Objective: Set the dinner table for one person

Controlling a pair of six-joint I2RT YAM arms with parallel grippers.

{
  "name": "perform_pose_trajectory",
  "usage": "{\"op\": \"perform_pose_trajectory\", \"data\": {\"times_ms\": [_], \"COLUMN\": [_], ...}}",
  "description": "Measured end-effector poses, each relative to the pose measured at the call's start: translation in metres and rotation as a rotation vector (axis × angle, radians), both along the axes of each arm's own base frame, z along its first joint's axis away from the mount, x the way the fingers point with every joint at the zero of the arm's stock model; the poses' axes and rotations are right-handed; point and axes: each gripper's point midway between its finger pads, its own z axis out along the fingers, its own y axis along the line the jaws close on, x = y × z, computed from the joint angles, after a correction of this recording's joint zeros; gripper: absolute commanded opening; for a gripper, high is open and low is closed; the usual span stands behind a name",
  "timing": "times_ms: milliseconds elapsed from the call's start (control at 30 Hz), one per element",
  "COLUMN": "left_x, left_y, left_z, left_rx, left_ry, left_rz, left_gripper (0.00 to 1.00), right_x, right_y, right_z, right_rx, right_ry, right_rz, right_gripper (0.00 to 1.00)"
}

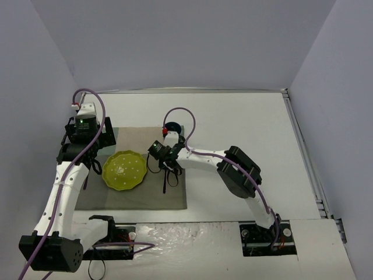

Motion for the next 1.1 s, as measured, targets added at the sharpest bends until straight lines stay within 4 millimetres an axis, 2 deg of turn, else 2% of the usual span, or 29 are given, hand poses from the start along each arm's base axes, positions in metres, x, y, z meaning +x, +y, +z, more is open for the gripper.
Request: {"op": "perform_pose_trajectory", "data": {"times_ms": [500, 667, 767, 1000, 1100], "left_x": [0.000, 0.000, 0.000, 0.000, -0.001], "left_y": [0.000, 0.000, 0.000, 0.000, -0.001], "left_z": [0.000, 0.000, 0.000, 0.000, 0.000], "left_rx": [0.000, 0.000, 0.000, 0.000, -0.002], "left_ry": [0.000, 0.000, 0.000, 0.000, 0.000], "left_rz": [0.000, 0.000, 0.000, 0.000, -0.002], "left_gripper": [0.97, 0.97, 0.97, 0.97, 0.97], "right_x": [0.000, 0.001, 0.001, 0.004, 0.005], "right_y": [0.001, 0.002, 0.002, 0.000, -0.003], "right_z": [-0.001, 0.000, 0.000, 0.002, 0.012], "right_rx": [-0.006, -0.009, -0.010, -0.031, -0.053], "right_ry": [0.003, 0.002, 0.000, -0.018, -0.051], "right_rz": [0.011, 0.014, 0.017, 0.034, 0.048], "right_gripper": [0.02, 0.18, 0.32, 0.49, 0.60]}}
